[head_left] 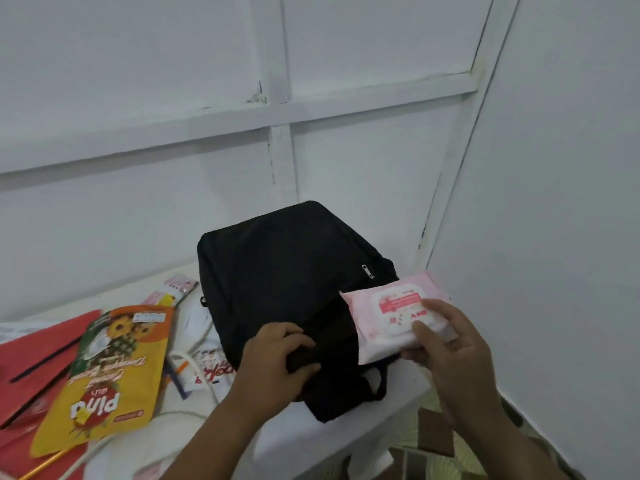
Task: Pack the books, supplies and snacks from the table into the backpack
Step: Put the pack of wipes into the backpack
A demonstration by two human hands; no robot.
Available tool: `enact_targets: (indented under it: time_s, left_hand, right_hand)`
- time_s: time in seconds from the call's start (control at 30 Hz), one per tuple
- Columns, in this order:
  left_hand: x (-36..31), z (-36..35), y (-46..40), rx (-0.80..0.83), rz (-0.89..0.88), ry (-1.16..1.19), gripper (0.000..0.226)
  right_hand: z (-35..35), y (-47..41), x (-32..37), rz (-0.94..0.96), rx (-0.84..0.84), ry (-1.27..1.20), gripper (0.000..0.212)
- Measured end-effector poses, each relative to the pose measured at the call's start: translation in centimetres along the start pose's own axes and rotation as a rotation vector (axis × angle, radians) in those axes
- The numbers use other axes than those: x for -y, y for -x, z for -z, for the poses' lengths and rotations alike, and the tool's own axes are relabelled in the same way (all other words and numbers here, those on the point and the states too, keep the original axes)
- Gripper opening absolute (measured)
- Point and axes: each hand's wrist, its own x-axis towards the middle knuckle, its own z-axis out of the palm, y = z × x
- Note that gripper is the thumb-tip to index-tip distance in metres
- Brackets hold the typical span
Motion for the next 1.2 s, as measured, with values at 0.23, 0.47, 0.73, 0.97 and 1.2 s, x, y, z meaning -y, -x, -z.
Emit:
enact_targets:
  time_s: [0.23, 0.47, 0.73, 0.97, 1.2]
  left_hand:
    - [-0.5, 2.8, -2.7, -0.257, 0.166, 0.196, 0.018]
    - [1.6, 7.9, -5.9, -0.363, 0.034, 0.212, 0.035]
    - [3.8, 11.1, -8.6, -0.236, -0.070, 0.118, 0.026]
    - [5.5, 13.2, -10.3, -0.026, 0.022, -0.100, 0.092]
    - [4.9, 14.6, -11.0, -0.249, -0.095, -0.058, 0.067]
  right_hand:
    - [1.3, -0.1, -0.1, -0.044, 0.010, -0.085, 0.025]
    - [-2.2, 0.1, -0.4, -0.070, 0.123, -0.046, 0.025]
    - [-8.9, -0.4, -0.9, -0.239, 0.263, 0.063, 0.021]
    - [-14.5, 0.0, -2.0, -0.379, 0.399, -0.107, 0.052]
    - [-14.3, -0.8, -2.9, -0.167, 0.890, 0.410, 0.066]
